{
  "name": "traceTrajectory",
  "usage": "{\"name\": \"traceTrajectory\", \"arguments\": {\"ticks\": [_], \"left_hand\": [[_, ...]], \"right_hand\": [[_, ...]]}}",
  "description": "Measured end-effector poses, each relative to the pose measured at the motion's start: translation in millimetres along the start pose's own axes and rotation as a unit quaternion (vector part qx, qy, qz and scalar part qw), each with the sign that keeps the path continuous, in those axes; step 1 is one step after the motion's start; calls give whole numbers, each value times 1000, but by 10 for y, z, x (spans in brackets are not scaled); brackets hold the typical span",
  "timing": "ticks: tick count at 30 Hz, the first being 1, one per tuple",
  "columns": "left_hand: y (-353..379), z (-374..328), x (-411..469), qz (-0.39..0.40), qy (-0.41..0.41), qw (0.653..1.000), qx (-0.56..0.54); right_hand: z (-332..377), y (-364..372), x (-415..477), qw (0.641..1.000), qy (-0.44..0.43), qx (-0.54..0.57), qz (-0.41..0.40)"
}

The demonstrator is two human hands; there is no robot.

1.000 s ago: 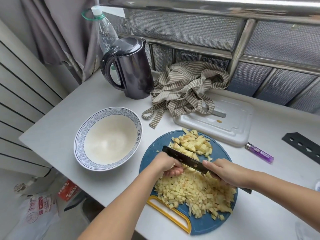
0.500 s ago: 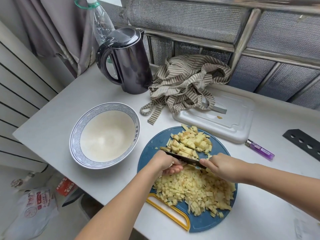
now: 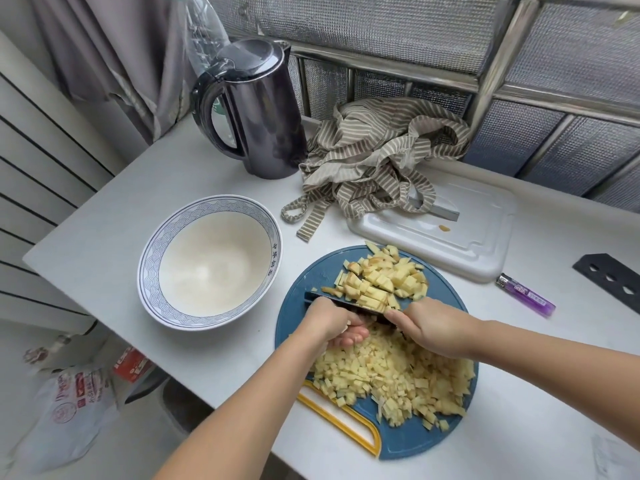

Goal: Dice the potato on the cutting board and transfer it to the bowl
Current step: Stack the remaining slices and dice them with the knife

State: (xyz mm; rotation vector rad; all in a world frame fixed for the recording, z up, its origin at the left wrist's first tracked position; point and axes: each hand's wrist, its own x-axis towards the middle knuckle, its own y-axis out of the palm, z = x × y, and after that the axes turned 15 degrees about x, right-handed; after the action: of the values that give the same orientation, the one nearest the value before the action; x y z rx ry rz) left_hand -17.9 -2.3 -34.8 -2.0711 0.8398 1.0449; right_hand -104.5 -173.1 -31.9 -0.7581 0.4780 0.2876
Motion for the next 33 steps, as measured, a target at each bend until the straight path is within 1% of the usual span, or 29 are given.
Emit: {"name": "traceTrajectory", "arguments": {"ticks": [2,6,7,8,9,10,11,12,14,16,17,19,21,24,27,30,33], "left_hand": [[-7,-21,-25,3,3,1000,13],[-32,-51,-115,-1,25,999,35],[-32,-45,-131,-24,47,996,71],[-27,-30,-128,-64,81,985,134],[-9,-21,-125,-111,121,963,212],[10,-29,-141,-153,160,933,284],[36,-37,-157,-174,186,907,336],[60,-56,-176,-178,204,887,374],[146,-80,-194,-175,237,854,428],[233,-82,-200,-187,269,825,460],[269,-81,-204,-197,284,812,470],[324,-71,-201,-205,302,798,480],[348,-58,-180,-214,307,789,487],[338,-31,-146,-232,310,772,504],[282,14,-112,-256,312,772,491],[174,42,-151,-293,322,792,429],[7,15,-136,-337,289,826,348]], "right_hand": [[-21,-60,-26,999,12,34,12],[-103,-130,-180,994,63,89,-1],[-125,-136,-223,993,66,95,-3],[-148,-139,-264,993,67,101,-4],[-164,-141,-305,992,65,113,-9],[-172,-149,-343,990,61,129,-15],[-169,-153,-378,987,60,147,-17],[-157,-162,-408,985,59,164,-19],[-150,-173,-453,979,59,192,-31],[-166,-202,-476,971,62,224,-56],[-184,-220,-484,965,65,244,-66],[-204,-263,-508,953,70,287,-74],[-209,-298,-536,950,65,295,-77],[-200,-316,-559,955,57,277,-86],[-201,-309,-545,958,58,261,-99],[-218,-282,-501,963,59,234,-120],[-202,-276,-436,965,58,223,-127]]}}
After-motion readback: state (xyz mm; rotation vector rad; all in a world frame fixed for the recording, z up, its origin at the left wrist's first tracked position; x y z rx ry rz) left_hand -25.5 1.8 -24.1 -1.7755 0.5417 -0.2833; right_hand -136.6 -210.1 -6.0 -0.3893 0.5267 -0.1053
